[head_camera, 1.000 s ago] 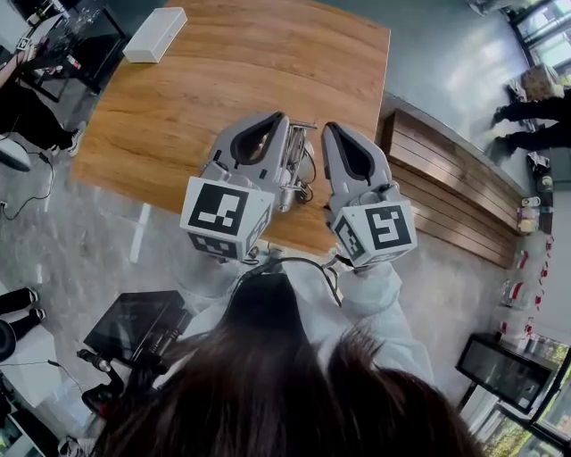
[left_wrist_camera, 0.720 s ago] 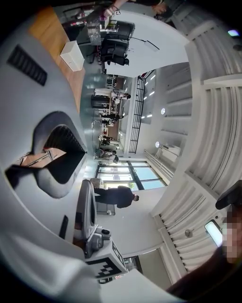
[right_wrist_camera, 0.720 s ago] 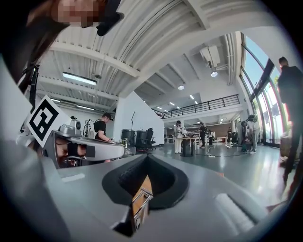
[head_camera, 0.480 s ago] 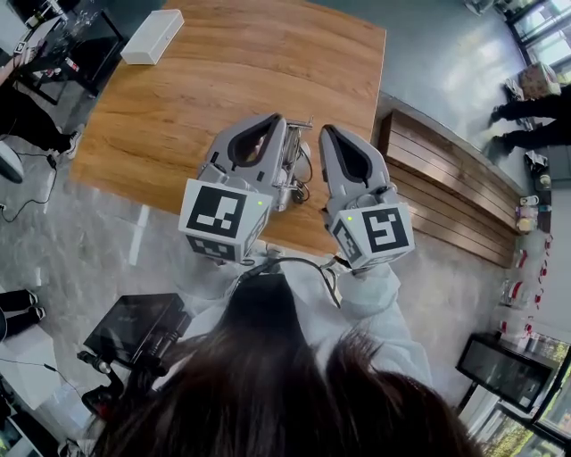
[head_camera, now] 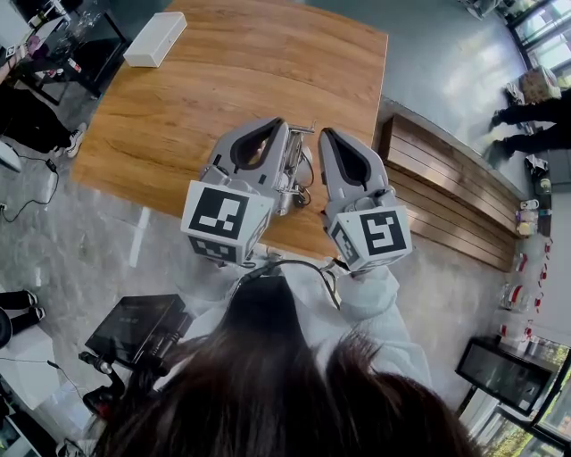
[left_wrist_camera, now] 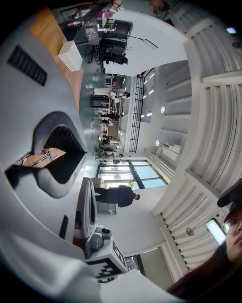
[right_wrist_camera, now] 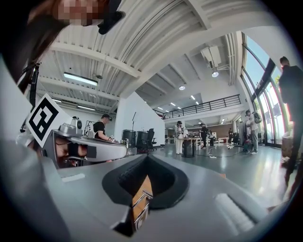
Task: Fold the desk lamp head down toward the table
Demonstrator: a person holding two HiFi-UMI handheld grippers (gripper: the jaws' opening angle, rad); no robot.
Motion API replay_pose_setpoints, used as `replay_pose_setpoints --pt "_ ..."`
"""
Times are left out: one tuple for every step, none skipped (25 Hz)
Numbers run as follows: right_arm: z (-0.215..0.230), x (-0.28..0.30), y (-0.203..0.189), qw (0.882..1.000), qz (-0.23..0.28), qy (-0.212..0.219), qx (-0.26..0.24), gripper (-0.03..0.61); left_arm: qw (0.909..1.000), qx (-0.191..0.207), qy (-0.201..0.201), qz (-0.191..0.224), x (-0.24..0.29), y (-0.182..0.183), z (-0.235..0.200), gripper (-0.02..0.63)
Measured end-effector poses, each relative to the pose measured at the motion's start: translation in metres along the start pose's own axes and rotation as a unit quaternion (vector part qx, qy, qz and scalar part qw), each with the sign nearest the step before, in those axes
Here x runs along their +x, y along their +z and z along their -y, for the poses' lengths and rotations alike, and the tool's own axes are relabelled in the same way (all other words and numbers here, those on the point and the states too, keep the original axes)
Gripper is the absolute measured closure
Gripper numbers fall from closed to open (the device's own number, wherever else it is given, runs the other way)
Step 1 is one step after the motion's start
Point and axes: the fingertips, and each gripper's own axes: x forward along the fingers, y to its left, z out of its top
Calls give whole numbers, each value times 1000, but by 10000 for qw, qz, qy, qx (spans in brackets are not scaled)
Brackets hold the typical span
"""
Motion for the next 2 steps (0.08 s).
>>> replay_pose_setpoints --pt "0 0 0 10000 -1 9 6 578 10000 0 -9 -3 1 0 1 611" --pt "0 0 0 10000 -2 19 13 578 10000 -1 -18 -7 1 1 1 611"
